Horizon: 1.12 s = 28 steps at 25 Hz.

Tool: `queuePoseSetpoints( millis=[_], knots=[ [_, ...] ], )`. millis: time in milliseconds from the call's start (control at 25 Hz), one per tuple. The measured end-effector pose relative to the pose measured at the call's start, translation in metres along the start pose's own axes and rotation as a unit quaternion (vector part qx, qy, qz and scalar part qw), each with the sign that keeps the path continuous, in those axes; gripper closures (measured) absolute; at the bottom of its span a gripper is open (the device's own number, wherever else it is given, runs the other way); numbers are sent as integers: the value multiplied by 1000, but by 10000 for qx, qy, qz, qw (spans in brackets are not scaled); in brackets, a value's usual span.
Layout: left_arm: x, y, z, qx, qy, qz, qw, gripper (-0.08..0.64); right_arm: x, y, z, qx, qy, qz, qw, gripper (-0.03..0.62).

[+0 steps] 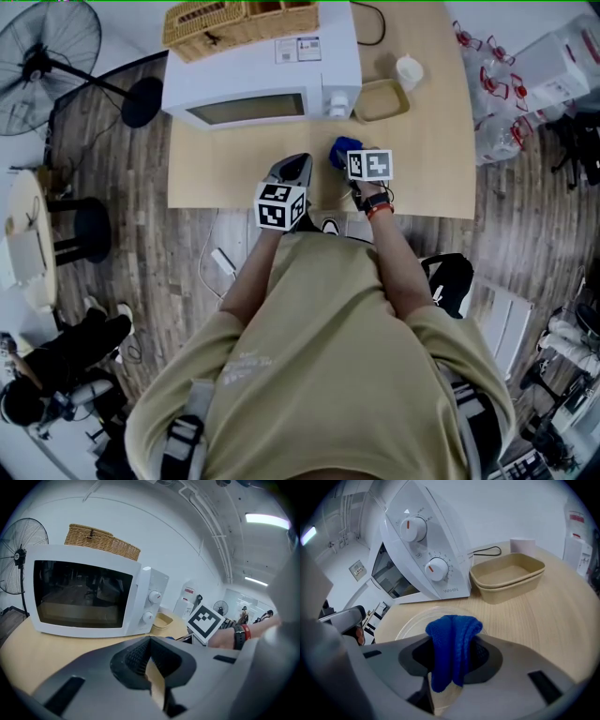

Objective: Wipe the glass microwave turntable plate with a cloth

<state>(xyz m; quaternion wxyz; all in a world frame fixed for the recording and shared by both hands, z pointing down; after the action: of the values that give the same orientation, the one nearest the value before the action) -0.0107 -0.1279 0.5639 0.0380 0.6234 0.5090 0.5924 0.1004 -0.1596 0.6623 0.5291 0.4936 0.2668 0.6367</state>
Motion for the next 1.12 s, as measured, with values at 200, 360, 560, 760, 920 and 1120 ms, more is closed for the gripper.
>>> queuePoseSetpoints(
  millis=[200,360,560,760,920,1120],
  knots=[
    [1,0,0,3,13,-12,10000,541,4,-6,13,110,154,29,9998,442],
    [3,0,-2,0,-11,-36,10000,541,5,-9,20,170,266,85,9995,440],
    [8,-3,-3,-7,-45,-70,10000,541,6,-13,27,244,344,135,9990,439],
    [13,-9,-8,-66,-117,-65,9999,541,6,-12,23,356,299,148,9988,440],
    [18,-14,-16,-152,-203,-49,9997,541,3,-12,18,439,265,141,9986,439],
    [24,-23,-29,-292,-339,-33,9990,541,-10,-5,-20,70,7,263,9996,439]
  ],
)
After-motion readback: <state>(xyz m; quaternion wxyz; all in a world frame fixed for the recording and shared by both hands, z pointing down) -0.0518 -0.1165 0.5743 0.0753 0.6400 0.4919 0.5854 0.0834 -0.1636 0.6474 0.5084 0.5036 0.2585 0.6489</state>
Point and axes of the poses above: the fingertips, and each gripper's own axes: y forward along the fingers, z to its right, x out of its underside, the point moved 1 cm from there along -y, backward along the fingers, and after that the axes turned 13 degrees about -z, right-handed, at the moved point
